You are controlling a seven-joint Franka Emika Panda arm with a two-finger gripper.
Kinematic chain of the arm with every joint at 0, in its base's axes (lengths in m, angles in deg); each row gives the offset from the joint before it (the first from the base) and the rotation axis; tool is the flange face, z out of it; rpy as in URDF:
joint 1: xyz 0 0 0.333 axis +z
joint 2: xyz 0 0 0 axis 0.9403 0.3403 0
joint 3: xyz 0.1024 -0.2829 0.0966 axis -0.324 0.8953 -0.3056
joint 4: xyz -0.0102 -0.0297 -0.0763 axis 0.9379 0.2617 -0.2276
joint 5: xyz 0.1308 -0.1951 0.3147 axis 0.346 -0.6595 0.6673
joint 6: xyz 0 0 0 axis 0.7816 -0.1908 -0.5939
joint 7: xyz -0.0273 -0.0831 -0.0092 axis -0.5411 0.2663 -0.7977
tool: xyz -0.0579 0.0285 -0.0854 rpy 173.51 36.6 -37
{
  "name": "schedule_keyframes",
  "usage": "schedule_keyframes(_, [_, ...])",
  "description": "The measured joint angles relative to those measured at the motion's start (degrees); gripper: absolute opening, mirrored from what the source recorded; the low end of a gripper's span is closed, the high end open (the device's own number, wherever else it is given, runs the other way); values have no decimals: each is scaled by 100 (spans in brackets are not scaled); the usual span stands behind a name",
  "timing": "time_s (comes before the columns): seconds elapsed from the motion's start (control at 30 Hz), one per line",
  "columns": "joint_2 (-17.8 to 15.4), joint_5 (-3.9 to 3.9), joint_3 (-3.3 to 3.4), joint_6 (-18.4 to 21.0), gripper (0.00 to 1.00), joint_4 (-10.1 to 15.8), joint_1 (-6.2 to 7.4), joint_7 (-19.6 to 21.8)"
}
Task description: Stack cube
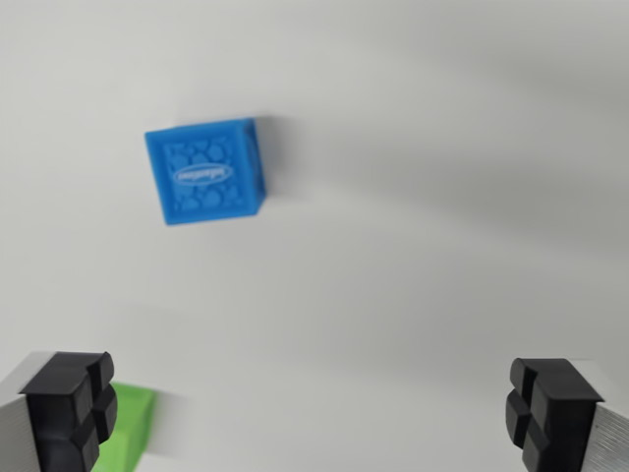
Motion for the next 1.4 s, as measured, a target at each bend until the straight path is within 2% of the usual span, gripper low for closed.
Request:
schedule_keyframes(0.43, [490,-117,-59,-391,100,-14,236,-27])
schedule_keyframes(0.93, [1155,-264,-93,-766,100,-202,532,-60])
schedule_keyframes(1.4, [1806,-339,-33,-1372,100,-239,576,-48])
